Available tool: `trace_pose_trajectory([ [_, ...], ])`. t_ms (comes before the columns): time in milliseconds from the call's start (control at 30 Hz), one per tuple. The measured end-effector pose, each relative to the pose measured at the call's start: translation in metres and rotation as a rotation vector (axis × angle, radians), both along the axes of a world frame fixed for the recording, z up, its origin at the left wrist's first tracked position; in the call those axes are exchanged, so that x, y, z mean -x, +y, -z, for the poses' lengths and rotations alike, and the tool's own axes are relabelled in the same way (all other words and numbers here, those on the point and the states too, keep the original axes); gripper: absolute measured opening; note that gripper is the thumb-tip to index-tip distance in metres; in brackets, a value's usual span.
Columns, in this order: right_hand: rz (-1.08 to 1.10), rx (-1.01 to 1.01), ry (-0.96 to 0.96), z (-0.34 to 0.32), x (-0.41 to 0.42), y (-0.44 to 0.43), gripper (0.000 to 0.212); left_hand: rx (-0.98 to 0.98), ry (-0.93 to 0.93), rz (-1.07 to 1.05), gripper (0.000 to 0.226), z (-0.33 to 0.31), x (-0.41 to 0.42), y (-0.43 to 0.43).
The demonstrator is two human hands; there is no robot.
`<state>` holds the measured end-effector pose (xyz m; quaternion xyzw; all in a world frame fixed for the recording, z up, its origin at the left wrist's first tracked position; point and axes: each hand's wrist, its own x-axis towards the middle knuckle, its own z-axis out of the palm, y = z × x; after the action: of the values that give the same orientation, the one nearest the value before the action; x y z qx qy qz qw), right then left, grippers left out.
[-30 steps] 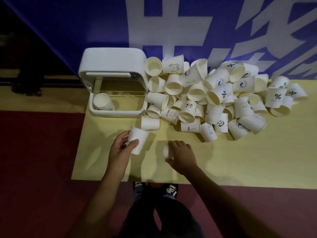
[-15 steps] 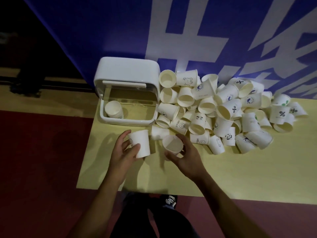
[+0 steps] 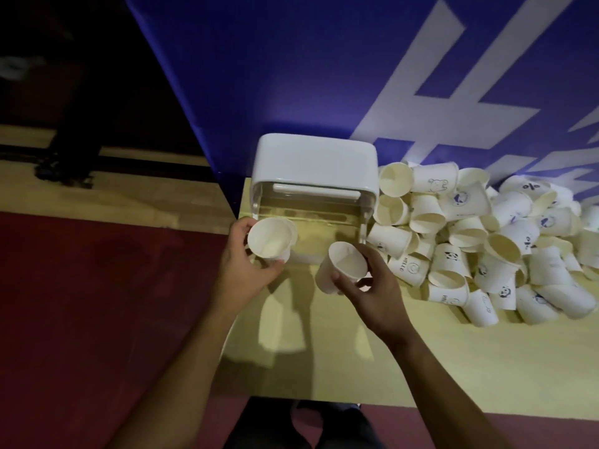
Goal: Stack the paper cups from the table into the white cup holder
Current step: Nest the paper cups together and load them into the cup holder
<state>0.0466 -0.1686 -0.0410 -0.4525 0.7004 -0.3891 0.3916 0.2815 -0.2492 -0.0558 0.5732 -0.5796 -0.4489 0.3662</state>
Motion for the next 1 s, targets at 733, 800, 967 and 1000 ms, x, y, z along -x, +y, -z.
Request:
trace_pose_trajectory([
  [733, 0.100, -0.004, 0.057, 0.004, -0.026, -0.045, 0.063, 0.034, -0.478, 0.310, 0.076, 0.068, 0.000, -0.072],
  [800, 0.081, 0.015, 0.102, 0.006, -0.032, -0.051, 0.067, 0.025, -0.527, 0.293, 0.077, 0.070, 0.002, -0.075],
  [967, -0.024, 0.126, 0.190, 0.009, -0.054, -0.072, 0.077, -0.006, -0.576, 0.329, 0.089, 0.079, 0.000, -0.080],
  [1000, -0.044, 0.137, 0.201, 0.011, -0.058, -0.076, 0.078, -0.029, -0.544, 0.332, 0.094, 0.081, -0.002, -0.079],
])
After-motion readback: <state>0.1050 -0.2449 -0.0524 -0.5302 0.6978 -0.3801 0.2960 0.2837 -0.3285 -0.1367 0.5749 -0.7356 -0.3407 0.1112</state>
